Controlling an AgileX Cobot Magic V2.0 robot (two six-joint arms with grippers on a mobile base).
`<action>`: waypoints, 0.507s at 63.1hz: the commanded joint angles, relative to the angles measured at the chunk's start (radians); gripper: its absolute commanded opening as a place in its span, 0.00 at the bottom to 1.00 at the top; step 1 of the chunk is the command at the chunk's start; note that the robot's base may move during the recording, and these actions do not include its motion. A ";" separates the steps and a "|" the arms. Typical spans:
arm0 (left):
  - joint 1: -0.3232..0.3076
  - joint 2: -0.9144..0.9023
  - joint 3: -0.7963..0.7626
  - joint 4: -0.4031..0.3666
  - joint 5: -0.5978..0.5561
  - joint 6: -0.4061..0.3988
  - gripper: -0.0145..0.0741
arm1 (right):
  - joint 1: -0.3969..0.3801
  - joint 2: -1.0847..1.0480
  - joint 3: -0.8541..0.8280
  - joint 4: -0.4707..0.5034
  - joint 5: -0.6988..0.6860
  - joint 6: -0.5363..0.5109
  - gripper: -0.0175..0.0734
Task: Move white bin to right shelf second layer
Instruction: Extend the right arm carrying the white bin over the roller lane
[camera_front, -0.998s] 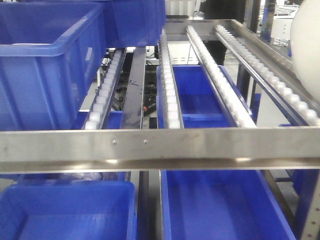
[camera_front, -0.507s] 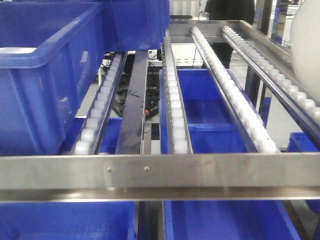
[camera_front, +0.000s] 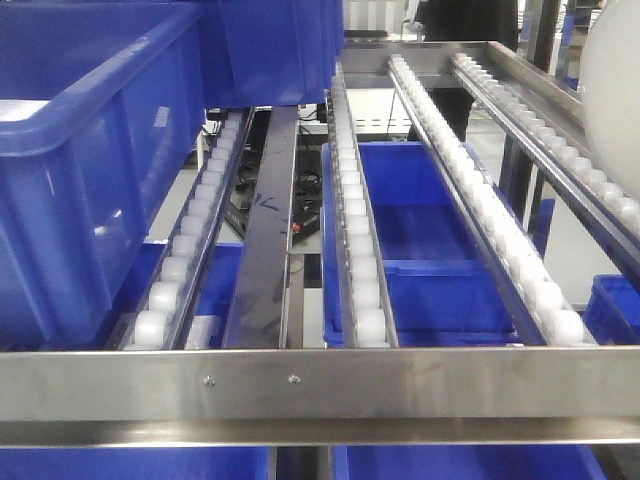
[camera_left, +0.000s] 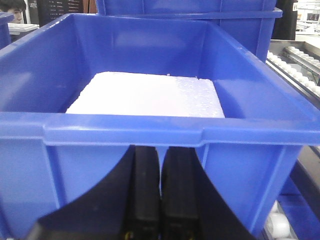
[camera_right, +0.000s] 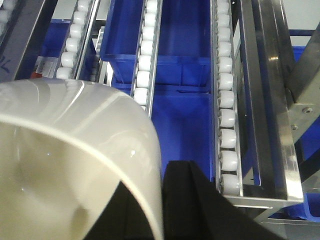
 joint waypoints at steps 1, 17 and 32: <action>-0.006 -0.003 0.037 -0.001 -0.084 -0.007 0.26 | -0.008 0.007 -0.029 -0.006 -0.094 0.002 0.25; -0.006 -0.003 0.037 -0.001 -0.084 -0.007 0.26 | -0.008 0.007 -0.029 -0.006 -0.094 0.002 0.25; -0.006 -0.003 0.037 -0.001 -0.084 -0.007 0.26 | -0.008 0.007 -0.029 -0.006 -0.094 0.002 0.25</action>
